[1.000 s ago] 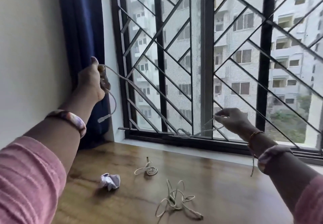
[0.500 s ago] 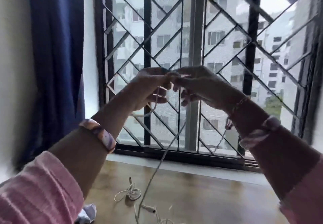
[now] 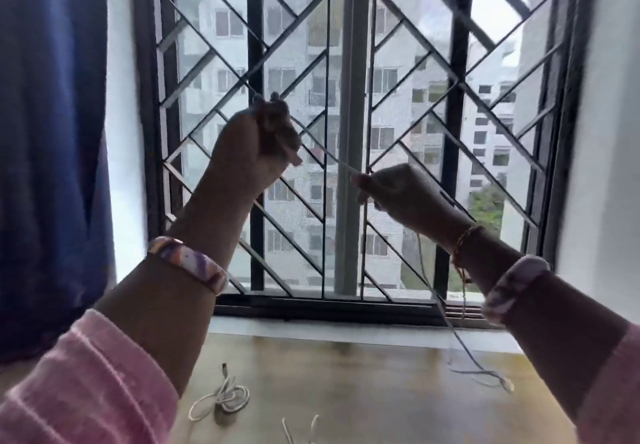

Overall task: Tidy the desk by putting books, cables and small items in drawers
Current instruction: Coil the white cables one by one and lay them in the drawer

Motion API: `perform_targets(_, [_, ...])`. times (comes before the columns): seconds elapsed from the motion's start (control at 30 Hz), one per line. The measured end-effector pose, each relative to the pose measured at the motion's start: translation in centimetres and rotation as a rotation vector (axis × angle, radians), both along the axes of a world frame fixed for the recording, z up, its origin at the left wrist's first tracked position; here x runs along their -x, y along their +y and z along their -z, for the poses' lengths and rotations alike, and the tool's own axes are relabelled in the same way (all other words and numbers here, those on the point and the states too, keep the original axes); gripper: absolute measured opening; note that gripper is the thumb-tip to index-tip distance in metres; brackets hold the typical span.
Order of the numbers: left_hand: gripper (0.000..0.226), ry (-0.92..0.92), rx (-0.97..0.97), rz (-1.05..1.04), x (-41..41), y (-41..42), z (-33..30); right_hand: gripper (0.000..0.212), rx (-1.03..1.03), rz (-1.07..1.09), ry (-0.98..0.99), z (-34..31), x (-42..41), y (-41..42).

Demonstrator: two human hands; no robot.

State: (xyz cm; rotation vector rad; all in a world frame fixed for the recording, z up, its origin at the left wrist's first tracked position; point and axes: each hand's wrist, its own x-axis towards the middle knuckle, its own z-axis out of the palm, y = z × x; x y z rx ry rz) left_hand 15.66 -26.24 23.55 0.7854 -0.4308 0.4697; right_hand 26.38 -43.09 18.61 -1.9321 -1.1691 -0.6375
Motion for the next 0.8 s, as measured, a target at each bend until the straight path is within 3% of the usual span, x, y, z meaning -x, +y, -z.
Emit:
perform_targets(0.07, [0.032, -0.002, 0.117, -0.151, -1.7, 0.1, -0.6, 0.029, 0.048, -0.016, -0.035, 0.9, 0.2, 0.8])
perform_targets(0.23, [0.026, -0.004, 0.001, -0.890, -5.1, 3.7, -0.1, 0.017, 0.103, 0.035, -0.156, 1.8, -0.8, -0.9])
perform_targets(0.3, [0.026, -0.050, -0.278, -1.233, -5.9, 5.7, 0.2, 0.017, 0.081, 0.089, -0.252, 1.5, -1.8, -1.6])
perform_targets(0.37, [0.027, -0.093, -0.824, -1.464, -6.4, 6.5, 0.7, 0.012, -0.017, 0.161, -0.335, 0.5, -3.7, -1.9])
perform_targets(0.4, [0.028, -0.087, -1.126, -1.462, -6.5, 6.5, 1.1, 0.012, -0.076, 0.178, -0.352, -0.3, -4.7, -2.0])
perform_targets(0.47, [0.028, 0.054, -1.536, -1.169, -6.3, 5.6, 1.9, 0.010, -0.160, 0.213, -0.378, -1.7, -5.8, -2.3])
perform_targets(0.53, [0.030, 0.277, -1.575, -0.718, -5.5, 4.5, 2.1, 0.022, -0.177, 0.238, -0.400, -2.9, -6.5, -2.5])
perform_targets(0.6, [0.037, 0.377, -1.382, -0.357, -4.7, 3.9, 2.0, 0.034, -0.178, 0.234, -0.387, -3.4, -6.8, -2.4])
perform_targets(0.63, [0.042, 0.341, -1.274, -0.240, -4.4, 3.7, 1.9, 0.037, -0.187, 0.227, -0.364, -3.5, -7.0, -2.2])
perform_targets(0.73, [0.039, 0.076, -0.866, 0.031, -3.9, 3.1, 1.2, 0.050, -0.181, 0.196, -0.254, -3.0, -7.9, -1.2])
perform_targets(0.8, [0.033, -0.074, -0.528, 0.097, -4.0, 2.7, 0.2, 0.050, -0.105, 0.206, -0.204, -1.9, -8.4, -0.4])
